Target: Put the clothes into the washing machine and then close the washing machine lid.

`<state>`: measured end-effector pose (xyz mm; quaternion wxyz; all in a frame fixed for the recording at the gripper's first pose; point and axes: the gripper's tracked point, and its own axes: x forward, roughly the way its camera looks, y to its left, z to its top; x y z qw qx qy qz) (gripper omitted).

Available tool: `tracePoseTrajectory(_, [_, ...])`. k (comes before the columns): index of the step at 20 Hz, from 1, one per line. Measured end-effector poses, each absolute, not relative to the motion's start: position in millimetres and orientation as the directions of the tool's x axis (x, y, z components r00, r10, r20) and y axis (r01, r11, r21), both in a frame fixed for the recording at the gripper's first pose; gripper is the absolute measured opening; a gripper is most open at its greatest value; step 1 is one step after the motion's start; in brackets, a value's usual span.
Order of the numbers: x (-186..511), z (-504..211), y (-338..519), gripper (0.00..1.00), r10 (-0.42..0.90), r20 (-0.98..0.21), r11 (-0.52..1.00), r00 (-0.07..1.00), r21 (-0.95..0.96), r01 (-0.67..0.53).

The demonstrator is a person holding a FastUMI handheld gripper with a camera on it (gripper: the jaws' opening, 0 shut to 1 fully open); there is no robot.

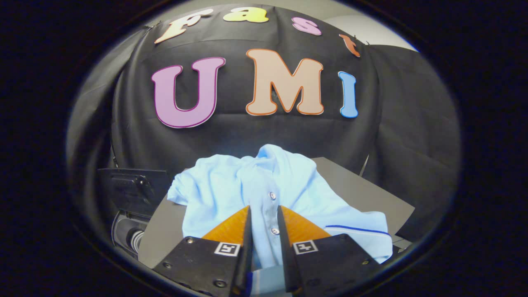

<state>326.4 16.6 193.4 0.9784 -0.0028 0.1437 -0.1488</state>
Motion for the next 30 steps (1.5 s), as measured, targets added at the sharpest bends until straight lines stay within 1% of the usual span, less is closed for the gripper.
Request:
tracePoseTrajectory(1, [327,193,17,0.24,-0.310,-0.291,0.949,0.905,-0.041,0.312])
tracePoseTrajectory(2, [325,194,19,0.22,-0.325,-0.297,0.943,0.898,-0.034,0.330])
tracePoseTrajectory(3, [327,192,22,0.16,-0.334,-0.303,0.939,0.892,-0.026,0.343])
tracePoseTrajectory(5, [324,192,36,0.10,-0.314,-0.313,0.944,0.896,-0.003,0.330])
tracePoseTrajectory(9, [322,192,67,0.09,-0.304,-0.295,0.951,0.906,-0.032,0.309])
tracePoseTrajectory(11, [323,195,88,0.07,-0.284,-0.275,0.956,0.919,-0.002,0.295])
tracePoseTrajectory(14, [326,194,121,0.06,-0.234,-0.256,0.967,0.938,0.039,0.252])
tracePoseTrajectory(15, [326,194,130,0.04,-0.216,-0.255,0.971,0.942,0.043,0.235])
tracePoseTrajectory(18, [328,196,166,0.04,-0.149,-0.243,0.983,0.958,0.072,0.171])
tracePoseTrajectory(22, [331,192,204,0.04,-0.106,-0.229,0.994,0.968,0.000,0.109])
tracePoseTrajectory(30, [345,159,264,0.04,-0.004,-0.271,1.000,0.962,0.023,0.011])
